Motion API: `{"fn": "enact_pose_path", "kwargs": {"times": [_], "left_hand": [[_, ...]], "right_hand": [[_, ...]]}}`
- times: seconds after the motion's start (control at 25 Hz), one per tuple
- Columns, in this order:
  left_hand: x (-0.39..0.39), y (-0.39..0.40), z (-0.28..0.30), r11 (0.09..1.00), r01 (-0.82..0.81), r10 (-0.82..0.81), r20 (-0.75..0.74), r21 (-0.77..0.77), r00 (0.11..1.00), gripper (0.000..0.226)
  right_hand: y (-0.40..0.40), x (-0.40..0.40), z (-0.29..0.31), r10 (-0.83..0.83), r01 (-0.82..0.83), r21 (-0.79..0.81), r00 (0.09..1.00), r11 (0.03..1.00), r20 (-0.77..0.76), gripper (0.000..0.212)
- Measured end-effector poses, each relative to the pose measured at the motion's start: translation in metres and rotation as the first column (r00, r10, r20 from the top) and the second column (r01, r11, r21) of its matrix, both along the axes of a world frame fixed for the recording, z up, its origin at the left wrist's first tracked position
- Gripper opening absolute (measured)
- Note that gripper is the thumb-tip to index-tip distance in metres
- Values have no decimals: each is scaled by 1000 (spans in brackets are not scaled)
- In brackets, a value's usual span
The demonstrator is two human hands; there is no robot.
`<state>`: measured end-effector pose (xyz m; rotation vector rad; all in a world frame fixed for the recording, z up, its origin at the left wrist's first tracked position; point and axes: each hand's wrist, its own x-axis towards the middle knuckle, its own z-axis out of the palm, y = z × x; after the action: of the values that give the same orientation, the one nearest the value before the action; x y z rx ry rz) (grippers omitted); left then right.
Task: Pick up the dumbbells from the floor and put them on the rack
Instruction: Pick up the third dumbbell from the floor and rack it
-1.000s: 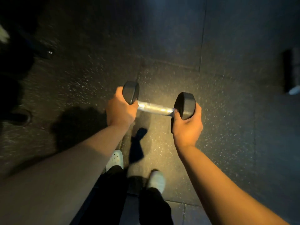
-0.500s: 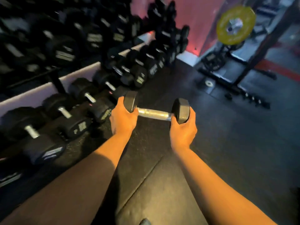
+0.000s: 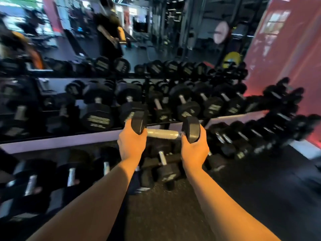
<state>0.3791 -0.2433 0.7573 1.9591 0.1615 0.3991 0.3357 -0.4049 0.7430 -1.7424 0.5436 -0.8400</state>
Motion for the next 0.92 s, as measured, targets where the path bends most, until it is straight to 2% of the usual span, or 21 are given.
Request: {"fn": "enact_pose_path", "kwargs": {"times": [0.16, 0.32, 0.48, 0.76, 0.92], "left_hand": [[50, 133, 16, 981, -162, 166, 32, -103, 986, 42], [85, 256, 26, 913, -407, 408, 61, -39, 911, 41], [121, 364, 25, 798, -601, 602, 66, -39, 796, 43], [203, 522, 19, 572, -816, 820, 68, -86, 568, 35], [247, 598, 16, 402, -905, 915, 57, -140, 398, 43]], "right_hand": [[126, 89, 13, 198, -197, -23, 980, 980, 36, 61], [252, 161, 21, 371, -368, -60, 927, 928, 56, 59], [369, 233, 20, 551, -544, -97, 832, 834, 69, 61], [559, 362, 11, 789, -779, -121, 606, 615, 104, 56], [659, 426, 16, 849, -814, -244, 519, 527, 100, 53]]}}
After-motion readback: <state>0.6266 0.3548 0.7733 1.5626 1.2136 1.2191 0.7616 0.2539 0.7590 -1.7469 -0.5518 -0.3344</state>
